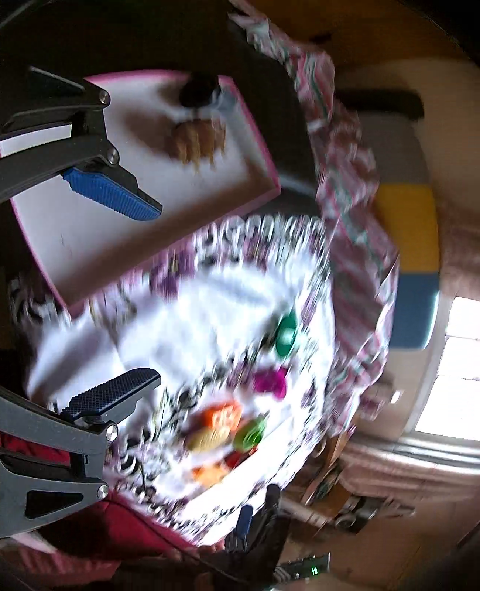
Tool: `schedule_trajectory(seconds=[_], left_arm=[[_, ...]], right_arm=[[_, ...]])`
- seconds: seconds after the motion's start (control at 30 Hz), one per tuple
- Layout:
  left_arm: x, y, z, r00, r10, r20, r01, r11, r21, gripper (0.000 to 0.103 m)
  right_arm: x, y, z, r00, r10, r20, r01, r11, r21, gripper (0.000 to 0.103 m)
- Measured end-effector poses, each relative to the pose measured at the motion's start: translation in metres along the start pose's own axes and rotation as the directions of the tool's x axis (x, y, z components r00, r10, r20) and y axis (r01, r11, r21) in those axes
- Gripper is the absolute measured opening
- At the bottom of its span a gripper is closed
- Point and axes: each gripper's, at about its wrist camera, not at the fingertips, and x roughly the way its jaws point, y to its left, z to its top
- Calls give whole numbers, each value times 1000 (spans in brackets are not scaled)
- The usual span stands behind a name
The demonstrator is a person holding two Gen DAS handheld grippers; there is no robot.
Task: Organize rigid objects
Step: 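Grasp the orange cube blocks with left tool while right tool approaches yellow oval piece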
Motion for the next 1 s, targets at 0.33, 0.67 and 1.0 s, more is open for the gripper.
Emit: schedule_trajectory(seconds=[0.33, 0.67, 1.0], left_arm=[[52, -66, 29, 977, -184, -110, 190, 980, 54, 58], [118, -102, 65, 962, -191, -194, 206, 977, 58, 27], [172, -126, 84, 932, -239, -273, 261, 964, 47, 26]], right_arm=[[0, -37, -4, 991, 130, 26, -133, 971, 197, 82], [5, -39, -5, 980, 199, 23, -199, 958, 209, 82], [8, -39, -5, 973, 231, 16, -229, 950, 211, 82]])
